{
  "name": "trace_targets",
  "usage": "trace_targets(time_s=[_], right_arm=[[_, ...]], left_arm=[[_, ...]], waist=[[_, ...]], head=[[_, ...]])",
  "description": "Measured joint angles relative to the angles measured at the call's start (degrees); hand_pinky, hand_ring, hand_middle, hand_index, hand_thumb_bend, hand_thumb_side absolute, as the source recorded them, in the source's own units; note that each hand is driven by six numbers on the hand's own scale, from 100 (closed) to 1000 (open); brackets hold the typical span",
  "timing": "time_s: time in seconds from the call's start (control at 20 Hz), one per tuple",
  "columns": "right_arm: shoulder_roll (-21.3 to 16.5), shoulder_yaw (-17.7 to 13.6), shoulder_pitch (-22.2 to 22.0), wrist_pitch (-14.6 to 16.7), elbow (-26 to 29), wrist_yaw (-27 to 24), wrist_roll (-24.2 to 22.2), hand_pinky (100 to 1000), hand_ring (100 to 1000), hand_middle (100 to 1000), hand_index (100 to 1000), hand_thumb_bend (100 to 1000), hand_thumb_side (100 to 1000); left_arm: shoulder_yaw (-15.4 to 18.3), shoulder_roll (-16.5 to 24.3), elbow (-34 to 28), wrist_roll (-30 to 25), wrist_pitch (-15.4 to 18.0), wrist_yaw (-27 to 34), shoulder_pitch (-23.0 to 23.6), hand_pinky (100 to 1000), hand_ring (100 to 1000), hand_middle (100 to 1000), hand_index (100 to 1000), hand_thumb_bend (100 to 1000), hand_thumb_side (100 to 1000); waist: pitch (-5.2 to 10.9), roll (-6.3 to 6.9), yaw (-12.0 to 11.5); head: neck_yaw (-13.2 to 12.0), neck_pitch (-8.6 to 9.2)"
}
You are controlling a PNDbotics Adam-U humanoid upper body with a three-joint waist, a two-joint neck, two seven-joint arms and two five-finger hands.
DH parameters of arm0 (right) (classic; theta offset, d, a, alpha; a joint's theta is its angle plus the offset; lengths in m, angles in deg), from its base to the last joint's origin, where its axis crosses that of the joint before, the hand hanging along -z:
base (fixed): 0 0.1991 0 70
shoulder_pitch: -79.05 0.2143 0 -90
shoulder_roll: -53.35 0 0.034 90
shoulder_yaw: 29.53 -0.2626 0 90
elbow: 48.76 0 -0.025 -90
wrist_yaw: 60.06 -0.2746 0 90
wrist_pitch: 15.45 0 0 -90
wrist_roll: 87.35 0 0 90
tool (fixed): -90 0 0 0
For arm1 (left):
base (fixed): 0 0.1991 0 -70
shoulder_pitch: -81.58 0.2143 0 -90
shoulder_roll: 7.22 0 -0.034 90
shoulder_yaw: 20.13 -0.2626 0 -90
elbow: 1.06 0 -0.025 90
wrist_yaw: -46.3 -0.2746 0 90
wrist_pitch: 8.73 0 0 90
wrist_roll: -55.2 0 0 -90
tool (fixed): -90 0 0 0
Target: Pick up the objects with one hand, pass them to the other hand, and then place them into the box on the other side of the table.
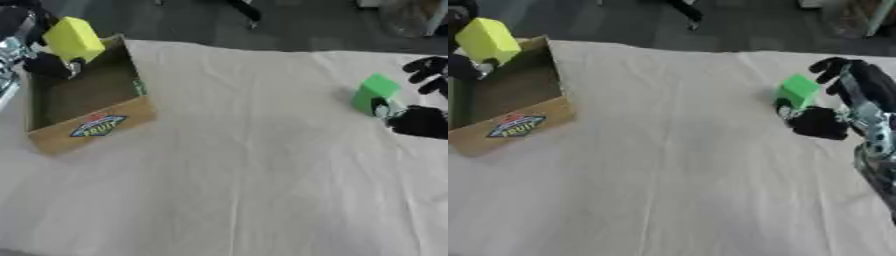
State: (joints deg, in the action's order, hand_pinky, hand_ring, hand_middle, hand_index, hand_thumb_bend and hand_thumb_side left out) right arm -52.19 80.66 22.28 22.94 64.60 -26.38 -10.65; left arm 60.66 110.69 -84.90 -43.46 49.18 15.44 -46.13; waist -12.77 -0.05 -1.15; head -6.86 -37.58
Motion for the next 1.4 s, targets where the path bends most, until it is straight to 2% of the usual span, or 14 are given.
trace_targets(time_s=[0.3,0.4,0.45,0.5,0.55,0.6,0.65,0.7,0.8,0.85,1.05,1.25,1.4], right_arm=[[0.0,0.0,0.0,-0.1,0.0,-1.5,1.7,849,758,742,837,333,317],[0.0,0.0,0.0,-0.2,0.0,-1.9,2.2,849,757,742,837,334,316],[0.0,0.0,0.0,-0.2,0.0,-2.1,2.5,848,757,740,836,334,316],[0.0,0.0,-0.1,-0.2,0.0,-2.3,2.7,848,757,740,836,334,315],[-0.1,0.0,-0.1,-0.2,0.0,-2.4,2.9,848,756,739,836,333,316],[-0.1,0.0,-0.2,-0.2,0.0,-2.6,3.2,848,756,739,836,333,316],[-0.1,0.0,-0.3,-0.3,0.0,-2.8,3.3,848,756,739,836,334,315],[-0.1,0.0,-0.3,-0.3,0.0,-2.9,3.5,848,756,738,836,334,315],[-0.1,0.0,-0.4,-0.3,0.0,-3.2,3.8,848,756,738,836,333,314],[-0.1,0.0,-0.5,-0.3,0.0,-3.3,4.0,849,756,738,836,333,314],[-0.3,0.0,-0.5,-0.3,0.0,-3.8,4.5,849,756,738,836,332,315],[-0.4,0.0,-0.5,-0.3,0.0,-4.2,4.8,849,756,738,836,332,314],[-0.5,0.0,-0.6,-0.3,0.0,-4.3,5.1,849,756,737,836,333,314]], left_arm=[[0.0,-0.2,4.2,-1.2,0.0,-0.4,-0.4,527,588,467,536,100,100],[-0.1,-0.7,5.6,-1.5,-0.3,-0.7,-0.9,553,599,495,577,100,100],[-0.1,-1.0,6.3,-1.6,-0.4,-0.8,-1.1,598,626,539,636,100,100],[-0.1,-1.2,7.0,-1.8,-0.6,-1.0,-1.3,603,630,545,644,100,100],[-0.1,-1.4,7.7,-2.1,-0.8,-1.3,-1.4,631,665,583,695,132,123],[-0.1,-1.6,8.3,-2.3,-1.0,-1.6,-1.5,645,686,605,723,158,155],[-0.1,-1.8,8.9,-2.5,-1.1,-1.9,-1.6,684,740,669,788,240,307],[-0.1,-1.9,9.3,-2.6,-1.2,-2.1,-1.7,701,757,693,808,271,355],[-0.1,-2.1,9.9,-2.6,-1.3,-2.7,-1.7,743,801,748,857,401,542],[-0.1,-2.1,10.1,-2.6,-1.4,-3.0,-1.7,746,804,751,862,419,562],[0.1,-2.1,10.4,-2.4,-1.6,-4.1,-1.8,761,811,750,874,500,592],[0.2,-2.1,10.4,-2.6,-1.9,-4.8,-1.8,762,810,749,875,533,594],[0.2,-2.1,10.4,-2.7,-2.0,-5.2,-1.8,765,812,747,873,574,533]], waist=[[0.0,0.0,0.0],[0.0,-0.01,0.1],[0.0,-0.03,0.2],[0.0,-0.04,0.2],[0.0,-0.06,0.2],[0.0,-0.07,0.2],[0.0,-0.08,0.2],[0.0,-0.08,0.2],[0.0,-0.08,0.3],[0.0,-0.08,0.3],[0.0,-0.08,0.3],[0.0,-0.07,0.2],[0.0,-0.07,0.2]], head=[[-0.3,0.05],[-0.4,0.05],[-0.4,0.05],[-0.4,0.05],[-0.5,0.05],[-0.6,0.05],[-0.6,0.05],[-0.6,0.05],[-0.6,0.04],[-0.7,0.04],[-1.0,0.02],[-1.3,0.02],[-1.6,0.02]])
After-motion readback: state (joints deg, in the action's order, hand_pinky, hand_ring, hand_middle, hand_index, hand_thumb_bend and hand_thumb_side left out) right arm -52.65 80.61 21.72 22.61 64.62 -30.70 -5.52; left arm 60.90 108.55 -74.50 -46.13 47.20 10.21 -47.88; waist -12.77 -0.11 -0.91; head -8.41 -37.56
